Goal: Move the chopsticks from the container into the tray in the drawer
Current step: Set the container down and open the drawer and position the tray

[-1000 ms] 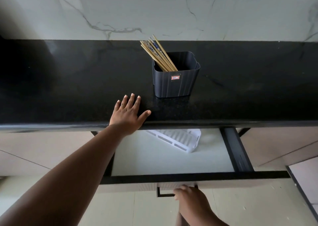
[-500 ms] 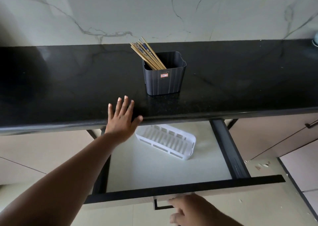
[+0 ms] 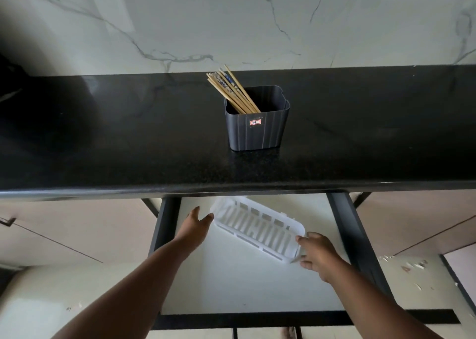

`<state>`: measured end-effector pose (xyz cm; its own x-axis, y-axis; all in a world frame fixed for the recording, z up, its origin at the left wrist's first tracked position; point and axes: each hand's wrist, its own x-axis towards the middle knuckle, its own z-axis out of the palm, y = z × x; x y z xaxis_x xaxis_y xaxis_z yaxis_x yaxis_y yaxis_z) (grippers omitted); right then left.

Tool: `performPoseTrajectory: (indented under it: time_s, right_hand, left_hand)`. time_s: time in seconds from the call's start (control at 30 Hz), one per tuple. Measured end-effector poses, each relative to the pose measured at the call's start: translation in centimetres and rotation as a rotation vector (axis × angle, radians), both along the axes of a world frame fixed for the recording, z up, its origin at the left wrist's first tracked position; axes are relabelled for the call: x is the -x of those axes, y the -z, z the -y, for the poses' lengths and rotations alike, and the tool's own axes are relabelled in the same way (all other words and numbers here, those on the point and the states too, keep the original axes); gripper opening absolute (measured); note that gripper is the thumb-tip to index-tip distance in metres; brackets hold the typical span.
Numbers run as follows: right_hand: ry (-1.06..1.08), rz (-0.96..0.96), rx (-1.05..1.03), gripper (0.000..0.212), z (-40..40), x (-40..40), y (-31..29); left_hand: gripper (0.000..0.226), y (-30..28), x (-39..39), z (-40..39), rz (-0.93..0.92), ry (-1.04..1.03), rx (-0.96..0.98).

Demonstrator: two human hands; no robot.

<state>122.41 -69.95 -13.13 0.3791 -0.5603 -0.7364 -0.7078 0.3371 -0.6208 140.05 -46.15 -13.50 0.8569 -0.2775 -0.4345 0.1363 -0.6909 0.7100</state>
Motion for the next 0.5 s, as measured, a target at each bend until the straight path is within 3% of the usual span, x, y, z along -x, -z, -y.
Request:
performPoseTrajectory:
  time_s: [0.1, 0.2, 0.33, 0.5]
  right_hand:
    - [-0.04, 0.009, 0.061, 0.02, 0.7, -0.2, 0.7]
    - [-0.111, -0.003, 0.087, 0.021, 1.5, 0.0, 0.6]
    - [-0.232, -0.081, 0.188, 0.028, 2.3, 0.4, 0.3]
    - [-0.307, -0.083, 0.242, 0.027, 2.3, 0.5, -0.4]
  left_hand:
    - [0.065, 0.4, -0.6, 0.8, -0.049, 0.017, 0.005]
    - [0.06, 0.7, -0.6, 1.1, -0.068, 0.016, -0.044]
    - [0.027, 1.5, 0.2, -0.5, -0.026, 0.088, -0.102]
    - [0.035, 2.7, 1.2, -2.9, -0.012, 0.187, -0.228]
